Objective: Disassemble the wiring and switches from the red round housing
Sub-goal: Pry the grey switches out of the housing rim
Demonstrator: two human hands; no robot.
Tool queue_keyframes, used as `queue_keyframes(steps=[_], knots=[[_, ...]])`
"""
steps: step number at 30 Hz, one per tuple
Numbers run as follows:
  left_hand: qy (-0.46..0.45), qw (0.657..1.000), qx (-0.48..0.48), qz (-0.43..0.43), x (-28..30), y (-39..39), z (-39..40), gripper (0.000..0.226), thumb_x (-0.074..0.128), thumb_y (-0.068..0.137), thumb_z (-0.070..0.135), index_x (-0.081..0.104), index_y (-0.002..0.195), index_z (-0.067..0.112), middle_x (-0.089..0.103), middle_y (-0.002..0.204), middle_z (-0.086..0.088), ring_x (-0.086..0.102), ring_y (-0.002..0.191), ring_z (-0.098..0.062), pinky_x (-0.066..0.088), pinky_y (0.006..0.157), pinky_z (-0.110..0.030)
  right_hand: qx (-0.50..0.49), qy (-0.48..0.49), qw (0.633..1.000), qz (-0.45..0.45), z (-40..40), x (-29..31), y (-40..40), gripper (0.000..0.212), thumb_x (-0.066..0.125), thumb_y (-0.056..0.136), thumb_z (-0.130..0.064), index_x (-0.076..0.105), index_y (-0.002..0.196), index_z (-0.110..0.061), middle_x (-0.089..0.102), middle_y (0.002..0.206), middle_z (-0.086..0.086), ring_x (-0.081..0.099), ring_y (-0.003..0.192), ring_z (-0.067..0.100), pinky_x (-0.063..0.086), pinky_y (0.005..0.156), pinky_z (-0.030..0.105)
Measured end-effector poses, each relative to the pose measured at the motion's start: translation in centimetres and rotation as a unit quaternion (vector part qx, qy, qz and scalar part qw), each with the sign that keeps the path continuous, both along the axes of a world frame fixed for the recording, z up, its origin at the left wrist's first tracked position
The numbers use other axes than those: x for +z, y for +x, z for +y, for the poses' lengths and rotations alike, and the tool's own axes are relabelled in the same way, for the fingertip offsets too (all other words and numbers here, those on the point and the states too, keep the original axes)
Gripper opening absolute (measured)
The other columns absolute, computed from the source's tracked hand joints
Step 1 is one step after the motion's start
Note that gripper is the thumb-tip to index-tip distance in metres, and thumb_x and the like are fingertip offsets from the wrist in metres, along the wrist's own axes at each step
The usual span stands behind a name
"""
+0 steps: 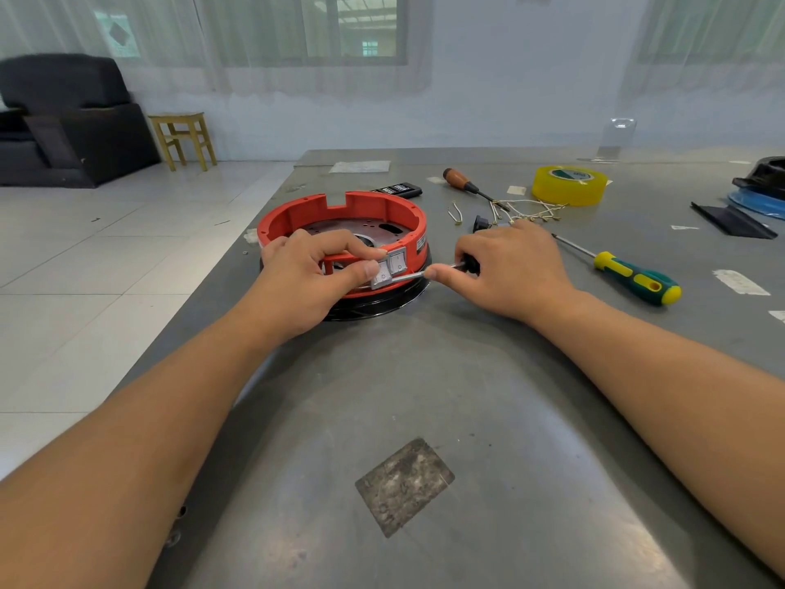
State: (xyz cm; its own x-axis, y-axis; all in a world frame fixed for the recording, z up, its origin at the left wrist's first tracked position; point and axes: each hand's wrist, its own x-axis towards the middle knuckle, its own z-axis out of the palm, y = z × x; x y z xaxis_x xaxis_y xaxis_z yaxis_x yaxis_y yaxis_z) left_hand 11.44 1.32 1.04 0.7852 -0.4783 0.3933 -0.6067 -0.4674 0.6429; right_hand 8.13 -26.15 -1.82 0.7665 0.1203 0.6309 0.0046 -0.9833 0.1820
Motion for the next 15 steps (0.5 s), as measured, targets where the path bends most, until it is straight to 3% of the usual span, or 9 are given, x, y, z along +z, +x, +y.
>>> queue_keyframes(steps=[6,15], knots=[[-0.012,1.000,-0.016,-0.005,0.07,-0.13,0.01,0.024,0.071,0.098,0.035,0.065,0.096,0.059,0.074,0.110,-0.008,0.055,0.108,-0.015,0.039,0.113,-0.057,0.007,-0.009,1.000,-0.019,0.36,-0.28,0.10,0.073,0.025,0.090,-0.087,0.062,0.075,-0.026,0.063,0.068,-0.008,0.052,0.066,0.015,0.040,0.073,0.034],[-0.003,1.000,-0.008,0.008,-0.28,0.40,0.12,0.021,0.070,0.096,0.044,0.064,0.100,0.064,0.070,0.119,-0.002,0.051,0.122,-0.026,0.042,0.110,-0.057,0.014,0.010,1.000,-0.010,-0.45,-0.52,-0.56,0.074,0.020,0.088,-0.087,0.061,0.077,-0.027,0.060,0.068,-0.007,0.056,0.070,0.018,0.032,0.072,0.033]])
